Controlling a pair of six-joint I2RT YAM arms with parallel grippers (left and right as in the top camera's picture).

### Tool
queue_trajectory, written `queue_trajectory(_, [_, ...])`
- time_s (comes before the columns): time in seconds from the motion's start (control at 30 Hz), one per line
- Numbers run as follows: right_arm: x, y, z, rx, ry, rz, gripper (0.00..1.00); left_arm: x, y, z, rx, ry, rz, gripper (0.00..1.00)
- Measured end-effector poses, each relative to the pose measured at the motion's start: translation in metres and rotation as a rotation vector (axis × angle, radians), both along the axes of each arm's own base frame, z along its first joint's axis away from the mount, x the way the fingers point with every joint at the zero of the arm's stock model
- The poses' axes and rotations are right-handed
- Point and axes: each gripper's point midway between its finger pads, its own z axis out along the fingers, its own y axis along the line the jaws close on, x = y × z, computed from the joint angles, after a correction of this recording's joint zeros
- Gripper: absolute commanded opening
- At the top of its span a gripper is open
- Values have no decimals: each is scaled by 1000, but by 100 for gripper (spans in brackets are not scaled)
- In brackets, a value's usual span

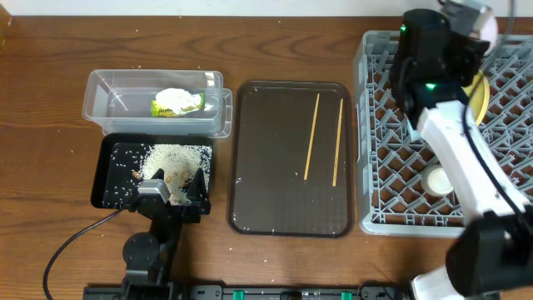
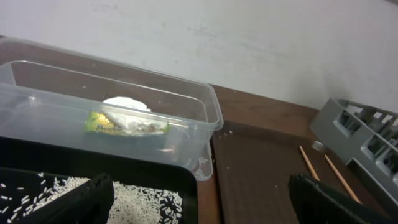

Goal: Sort waste into correct bins and load items into the dishwasher rack
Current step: 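Carry the pink bowl into the dish rack and release it, then move right gripper over the brown tray to the chopsticks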

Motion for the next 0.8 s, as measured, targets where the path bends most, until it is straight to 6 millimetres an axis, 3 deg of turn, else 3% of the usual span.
queue_trajectory(0.27, [43, 6, -60, -137, 208, 15, 1, 0, 0, 0, 0, 0, 0, 92])
queue_trajectory(0.4, [50, 5, -104, -207, 383, 7, 1, 0, 0, 0, 0, 0, 0, 92])
queue_trajectory(0.5, [45, 4, -121, -255, 458, -46, 2, 0, 0, 0, 0, 0, 0, 92])
queue_trajectory(0.57, [42, 8, -120, -271, 473, -57, 19, 0, 0, 0, 0, 0, 0, 92])
queue_trajectory(0.6, [41, 13, -121, -285, 496, -51, 40, 0, 0, 0, 0, 0, 0, 92])
queue_trajectory(0.67, [42, 27, -125, -304, 526, -20, 62, 0, 0, 0, 0, 0, 0, 92])
queue_trajectory(0.7, [43, 35, -127, -311, 534, -3, 69, 0, 0, 0, 0, 0, 0, 92])
queue_trajectory(0.8, [45, 61, -130, -328, 544, 59, 75, 0, 0, 0, 0, 0, 0, 92])
